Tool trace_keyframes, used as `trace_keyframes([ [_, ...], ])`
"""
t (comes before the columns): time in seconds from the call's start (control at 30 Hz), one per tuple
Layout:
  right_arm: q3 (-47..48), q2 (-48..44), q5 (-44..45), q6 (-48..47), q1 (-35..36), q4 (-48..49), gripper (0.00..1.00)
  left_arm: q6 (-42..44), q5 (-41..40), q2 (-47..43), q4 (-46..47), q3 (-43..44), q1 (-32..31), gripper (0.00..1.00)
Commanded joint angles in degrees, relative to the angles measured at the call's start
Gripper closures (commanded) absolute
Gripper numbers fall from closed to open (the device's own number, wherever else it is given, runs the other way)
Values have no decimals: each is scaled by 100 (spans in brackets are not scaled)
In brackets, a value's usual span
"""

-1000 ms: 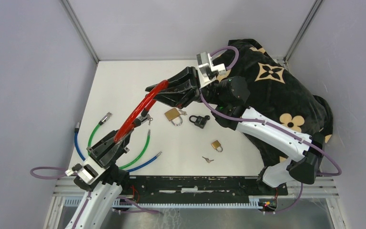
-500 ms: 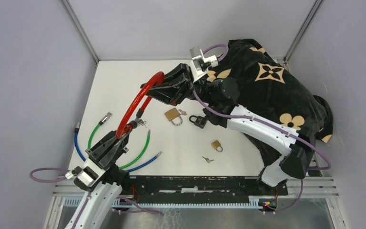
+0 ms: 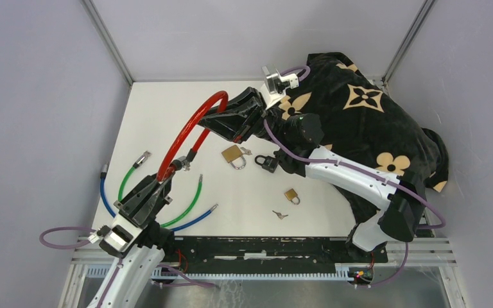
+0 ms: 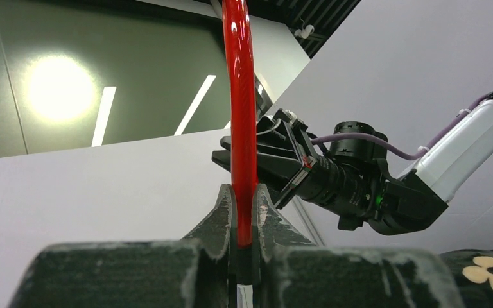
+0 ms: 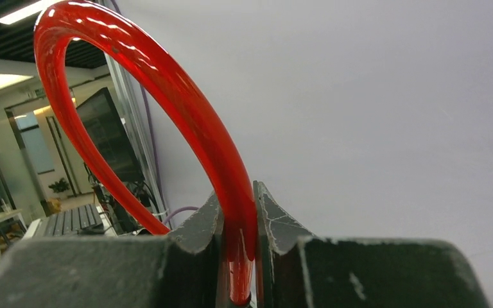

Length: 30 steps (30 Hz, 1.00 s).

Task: Lock with the key
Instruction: Lock the lock.

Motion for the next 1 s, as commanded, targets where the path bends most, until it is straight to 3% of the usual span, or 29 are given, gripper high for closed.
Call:
trace_keyframes([
  [0.0, -125, -240, 691, 771, 44, 701, 100, 355, -33, 31, 296, 17, 27, 98],
  [0.2, -62, -228, 852, 468, 53, 672, 100, 183, 41, -14, 172, 25, 30, 98],
  [0.33, 127, -495, 688, -472, -1, -62, 100, 217, -126, -132, -411, -51, 33, 98],
  [0.53, 144, -1237, 827, -2228, -79, -1670, 100, -824, -1975, -273, -3075, -185, 25, 98],
  [0.67, 100, -1665, 1496, -2963, -79, -3076, 100, -1710, -2554, 50, -4757, -217, 27, 98],
  [0.83, -615, -2174, 2837, -3118, -79, -3984, 100, -2527, -1821, 1027, -5473, -395, 23, 95],
  [0.97, -1185, -2382, 2900, -2809, -77, -3887, 100, -2712, -1518, 2025, -5572, -500, 10, 92],
])
